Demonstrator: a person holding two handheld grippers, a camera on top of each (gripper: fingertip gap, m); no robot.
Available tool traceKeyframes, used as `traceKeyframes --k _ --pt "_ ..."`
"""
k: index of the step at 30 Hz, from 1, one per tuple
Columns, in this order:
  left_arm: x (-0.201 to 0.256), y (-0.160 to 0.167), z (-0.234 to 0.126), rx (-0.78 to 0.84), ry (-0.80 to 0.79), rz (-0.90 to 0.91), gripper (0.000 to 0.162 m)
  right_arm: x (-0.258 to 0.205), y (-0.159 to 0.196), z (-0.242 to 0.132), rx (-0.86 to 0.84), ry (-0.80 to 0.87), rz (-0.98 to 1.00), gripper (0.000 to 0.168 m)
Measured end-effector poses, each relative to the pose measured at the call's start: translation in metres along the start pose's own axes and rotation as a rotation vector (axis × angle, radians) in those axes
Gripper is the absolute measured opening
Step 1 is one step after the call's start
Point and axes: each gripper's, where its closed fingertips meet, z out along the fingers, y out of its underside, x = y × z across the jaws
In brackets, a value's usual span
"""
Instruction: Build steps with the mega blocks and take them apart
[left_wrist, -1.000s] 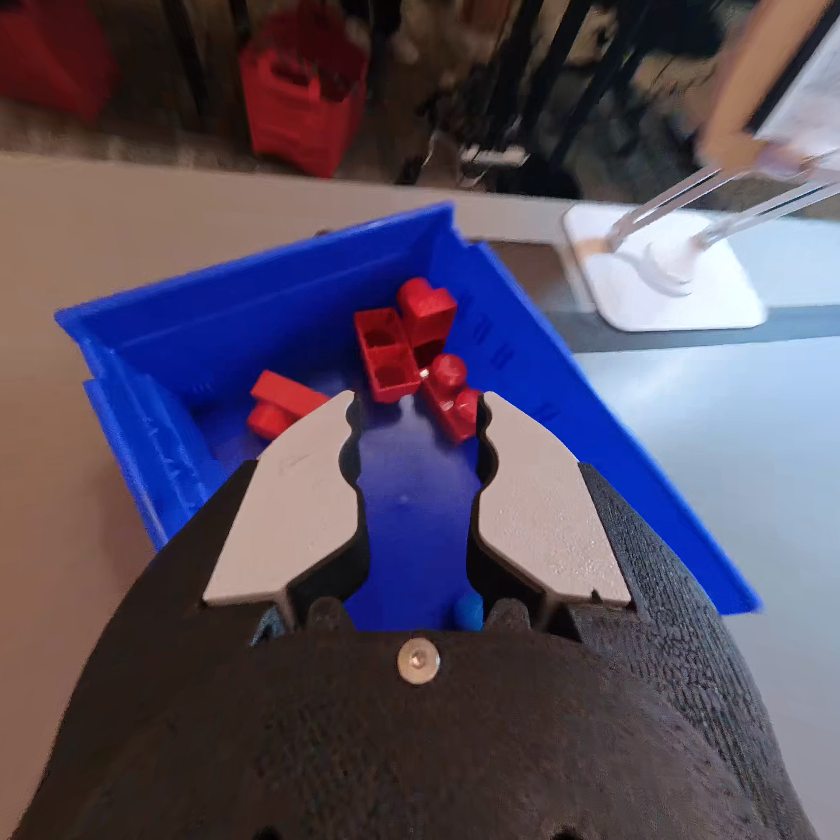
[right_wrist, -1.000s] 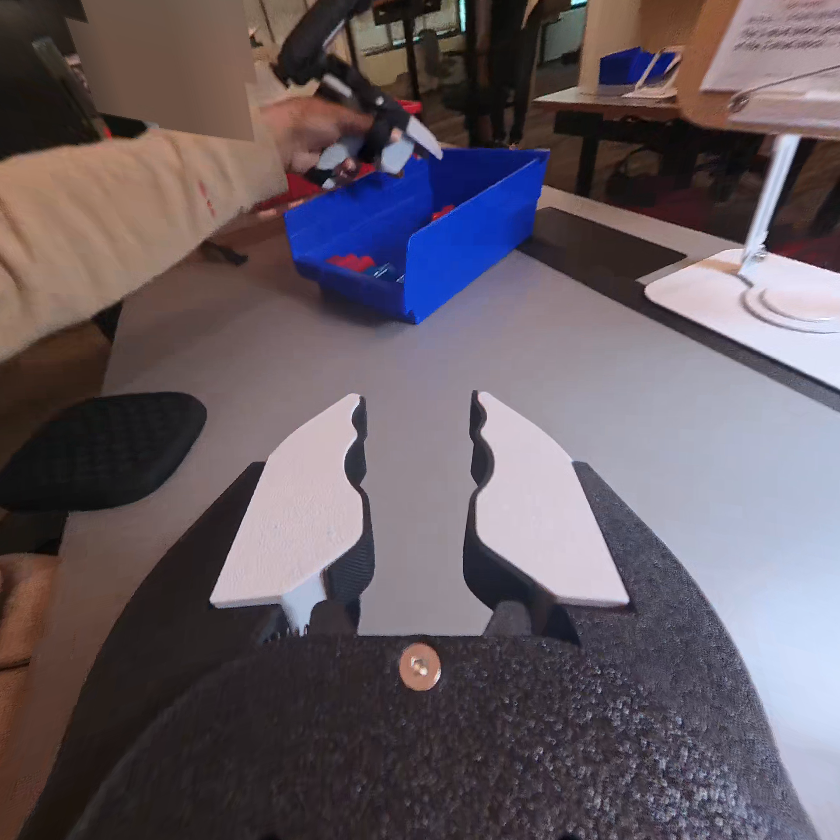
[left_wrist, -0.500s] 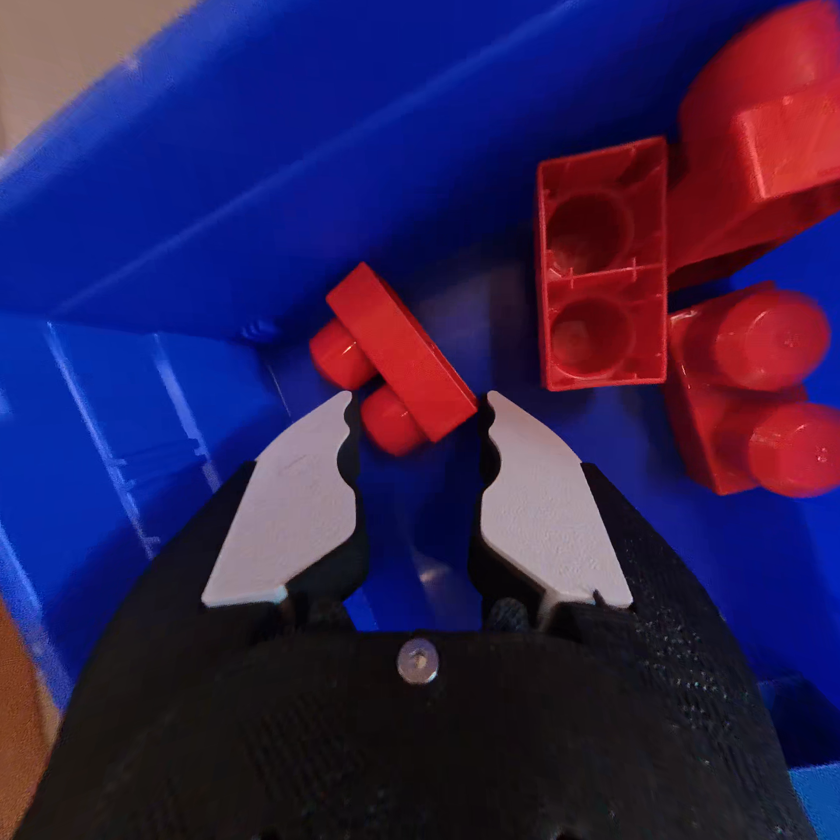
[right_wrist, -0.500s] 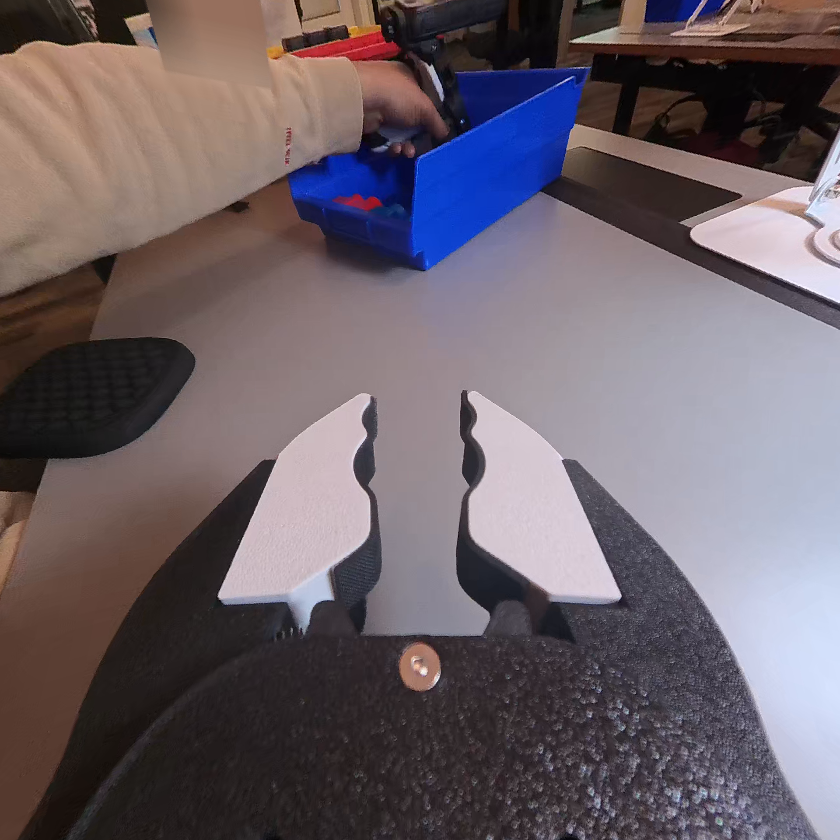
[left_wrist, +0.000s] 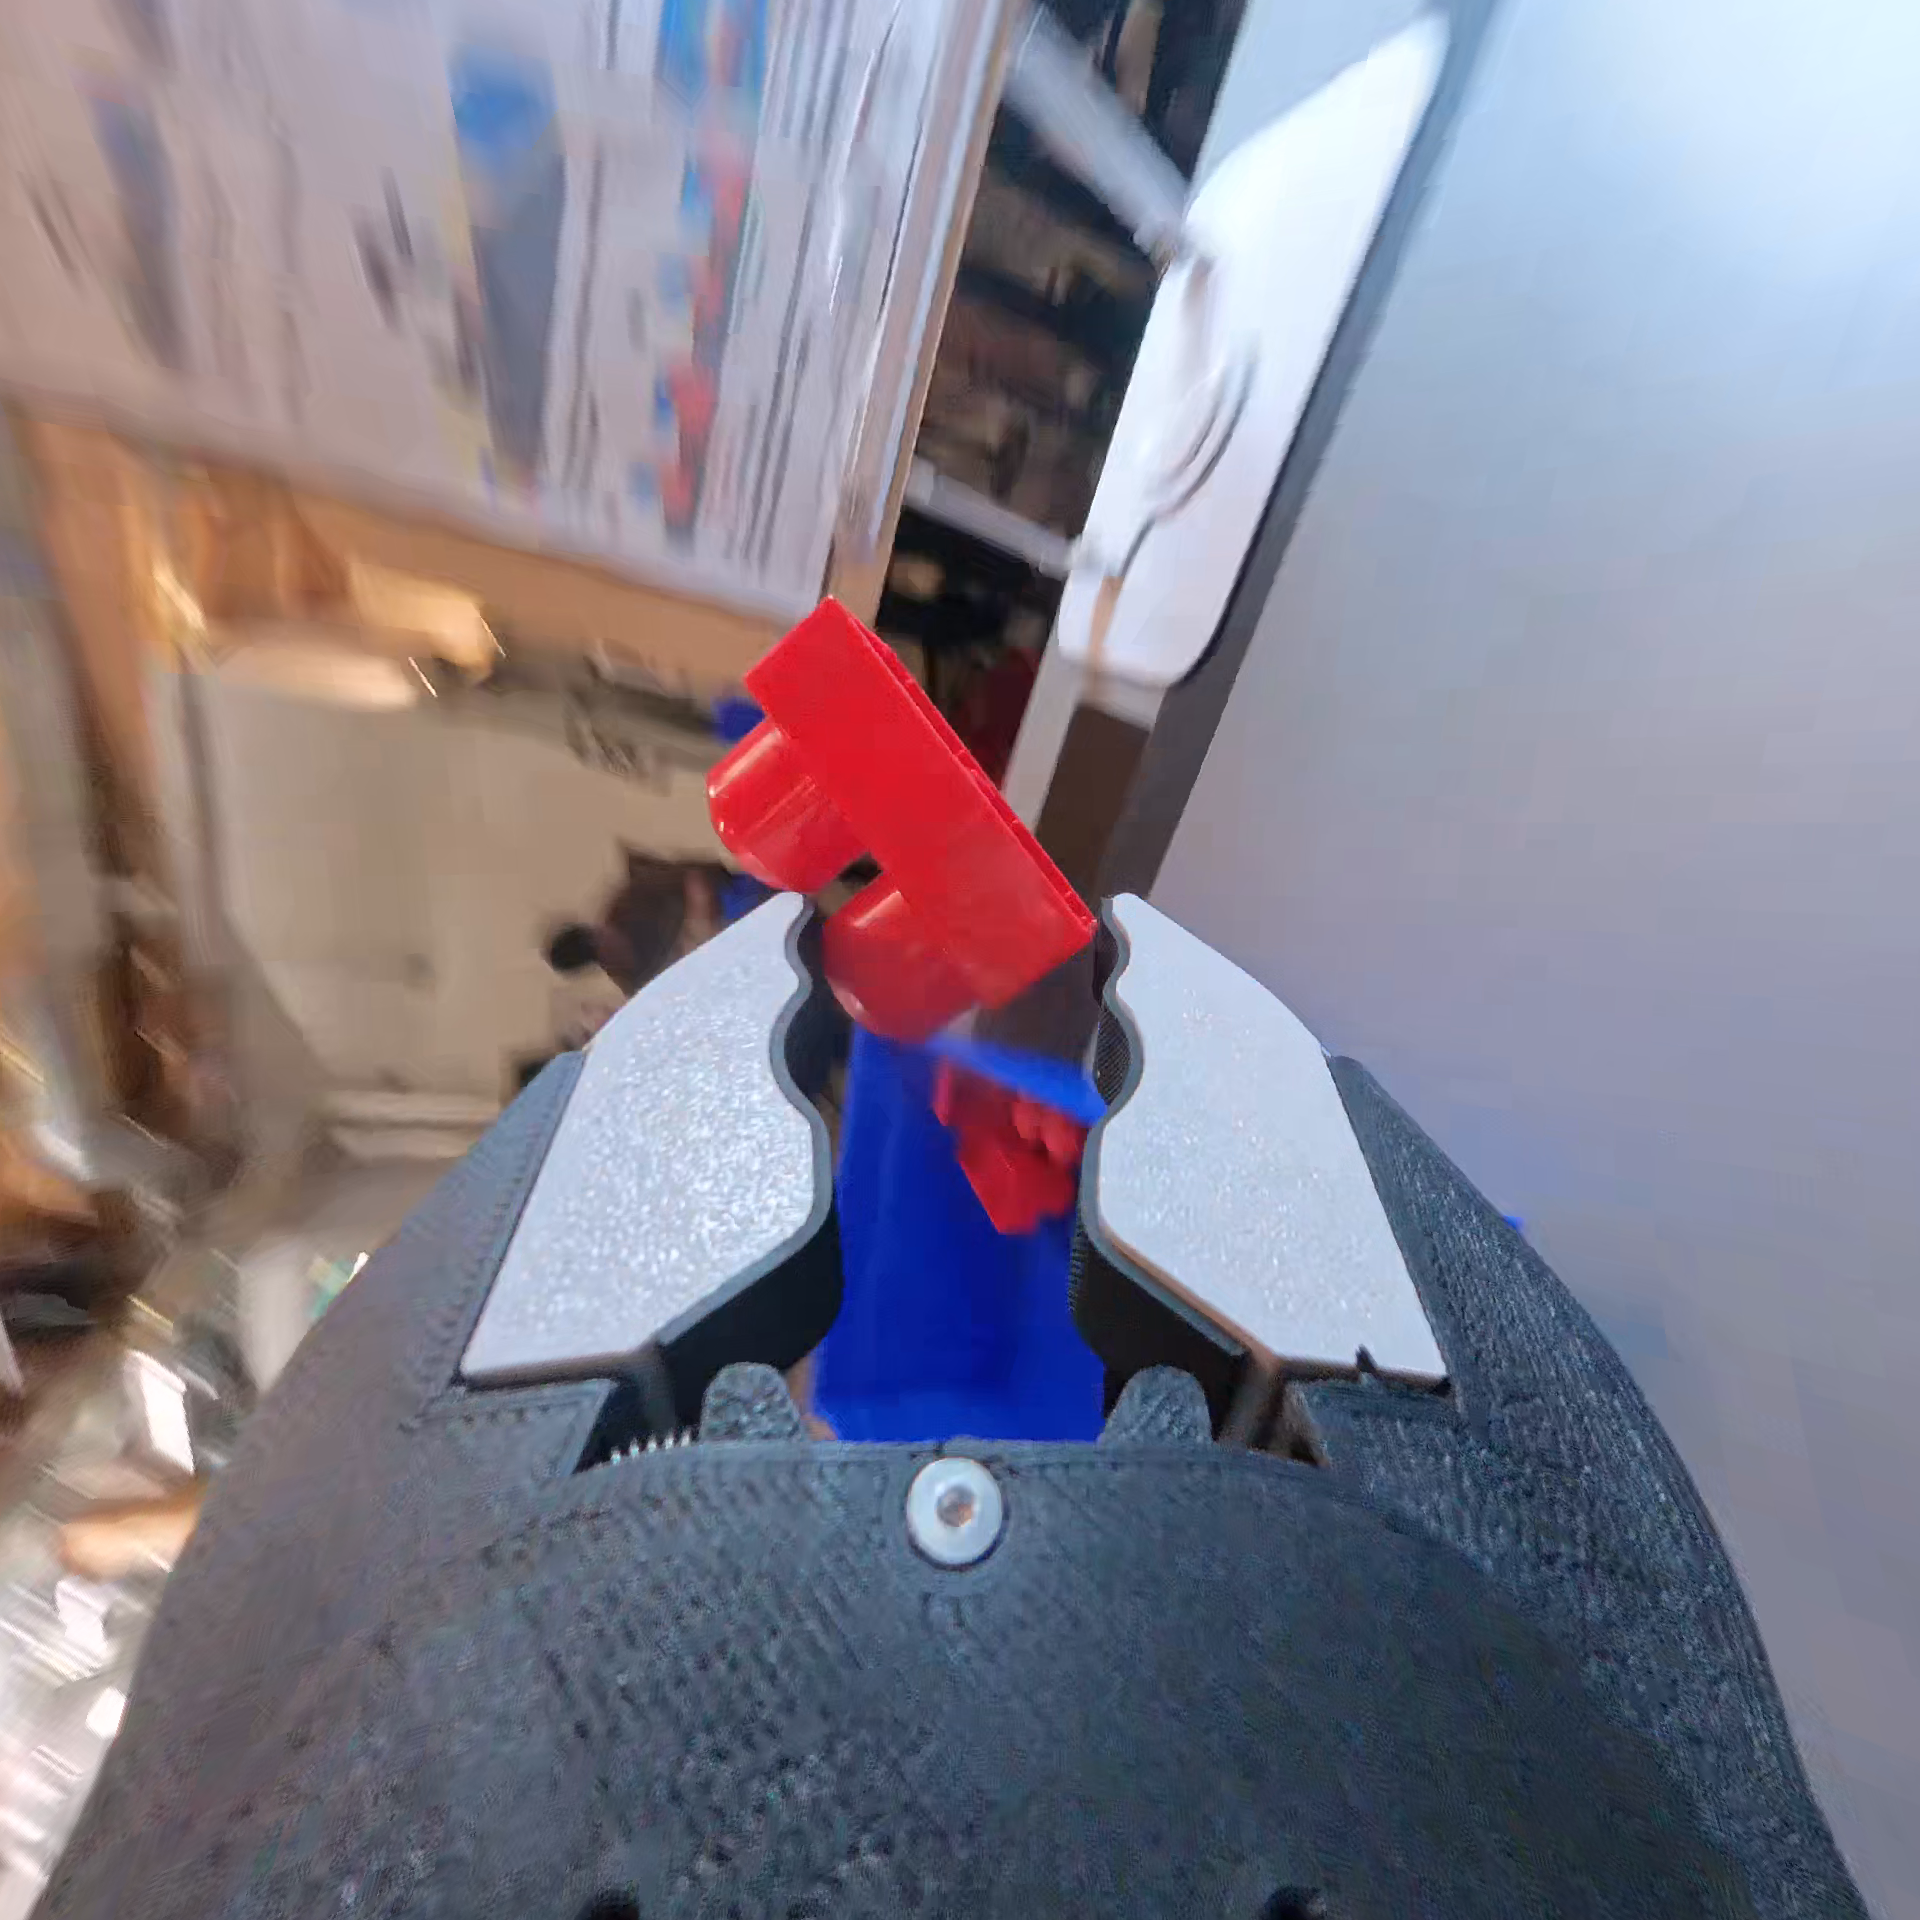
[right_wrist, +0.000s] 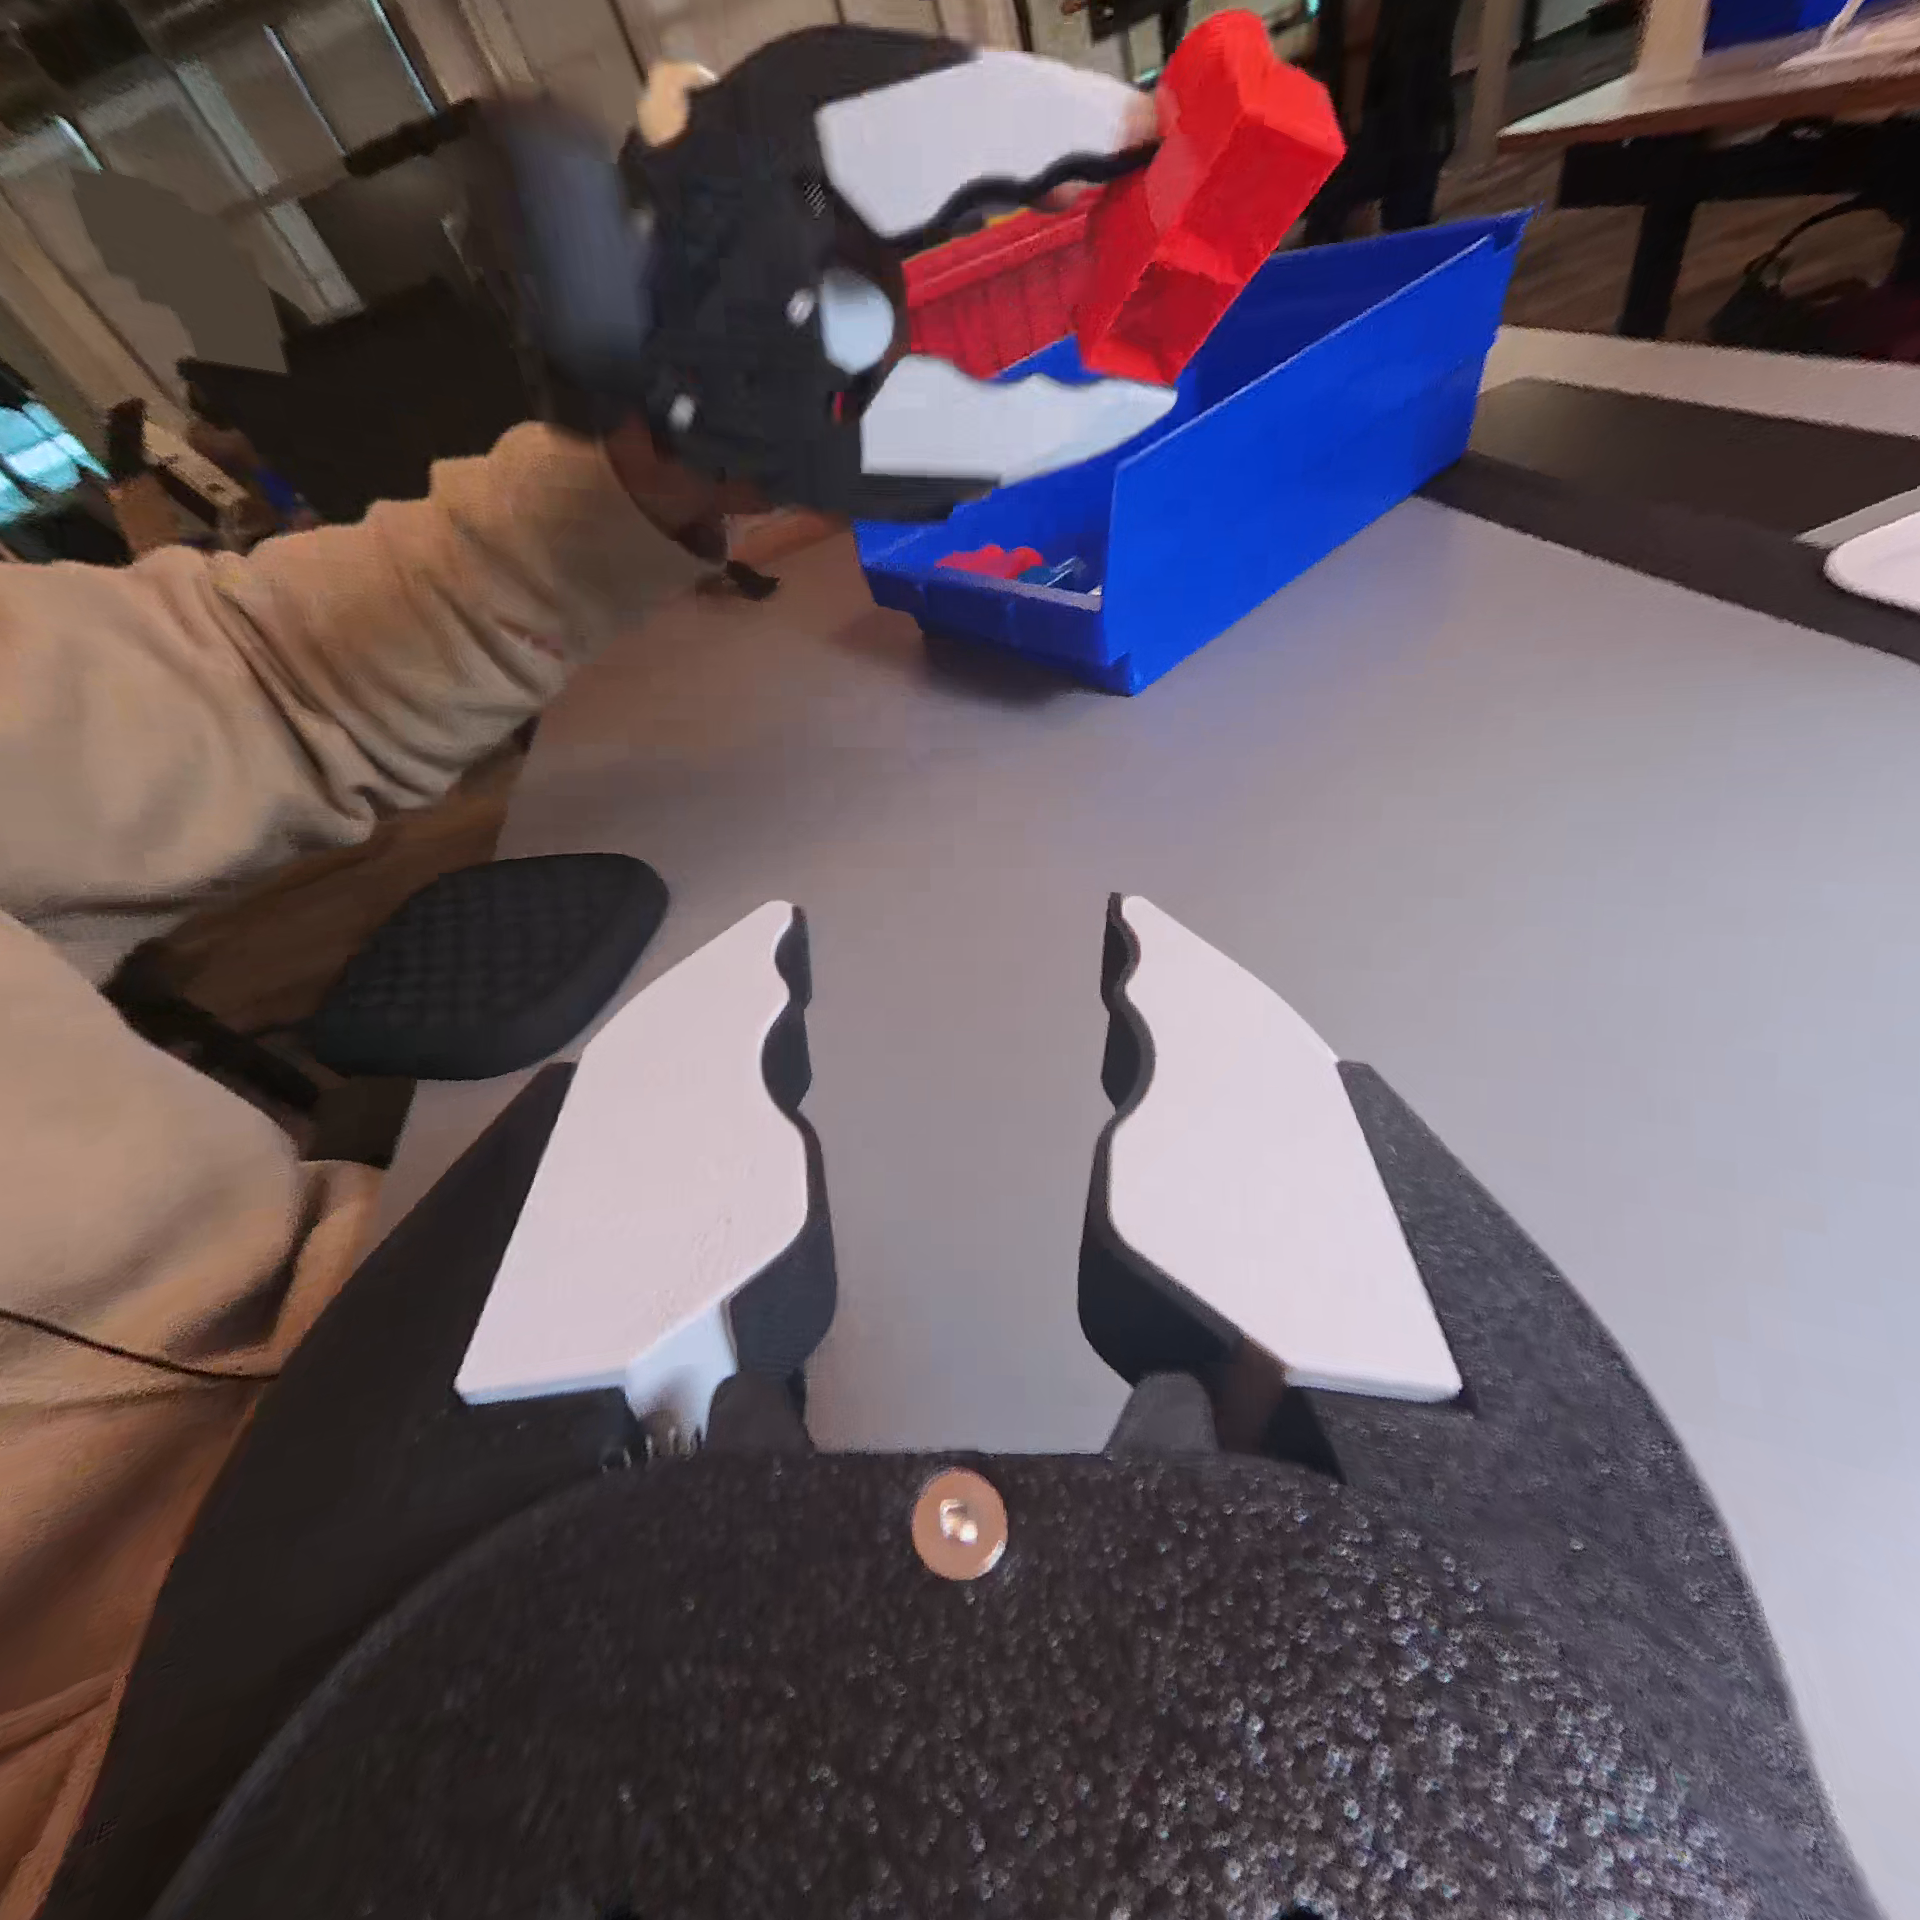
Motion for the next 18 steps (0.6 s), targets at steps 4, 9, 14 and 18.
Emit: traceKeyframes --k 4,9,14,18 --pt "0.070 -0.097 -0.051 0.265 -0.036 0.370 0.050 0.003 -0.001 -0.005 -0.004 -0.037 0.054 0.065" --pt "0.134 -0.154 -0.089 0.460 0.023 0.594 0.051 -0.004 0.014 -0.005 -0.096 -0.107 0.056 0.053" --pt "0.132 -0.156 -0.097 0.457 0.162 0.465 0.045 -0.018 0.017 -0.012 -0.129 -0.153 -0.139 0.037" --pt "0.064 -0.129 -0.097 0.422 0.285 -0.085 0.039 0.001 0.048 -0.023 -0.278 -0.120 -0.239 0.037"
